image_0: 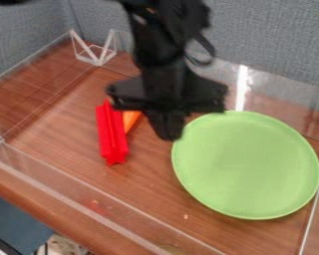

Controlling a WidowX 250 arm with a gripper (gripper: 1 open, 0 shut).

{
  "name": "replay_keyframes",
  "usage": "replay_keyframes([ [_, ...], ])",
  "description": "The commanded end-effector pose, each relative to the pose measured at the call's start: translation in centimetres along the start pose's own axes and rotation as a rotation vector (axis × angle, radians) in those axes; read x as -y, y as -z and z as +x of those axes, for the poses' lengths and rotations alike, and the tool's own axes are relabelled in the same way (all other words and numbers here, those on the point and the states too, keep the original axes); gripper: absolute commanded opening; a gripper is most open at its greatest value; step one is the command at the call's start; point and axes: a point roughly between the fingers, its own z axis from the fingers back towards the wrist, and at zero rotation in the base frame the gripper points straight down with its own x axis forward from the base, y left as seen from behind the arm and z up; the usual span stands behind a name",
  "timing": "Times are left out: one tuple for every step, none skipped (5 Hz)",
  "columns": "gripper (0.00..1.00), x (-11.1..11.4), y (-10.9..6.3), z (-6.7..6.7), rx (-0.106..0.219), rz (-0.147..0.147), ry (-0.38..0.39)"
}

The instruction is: Put the red object on the green plate

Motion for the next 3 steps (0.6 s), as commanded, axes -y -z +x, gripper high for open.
replay_keyframes([
  [0.0, 1.6, -0.4, 0.2, 0.028, -0.025, 0.037],
  [0.0, 2.7, 0.7, -0.7, 0.013, -0.02, 0.071],
  [0.0, 1.8, 1.1, -1.1, 0.013, -0.01, 0.081],
])
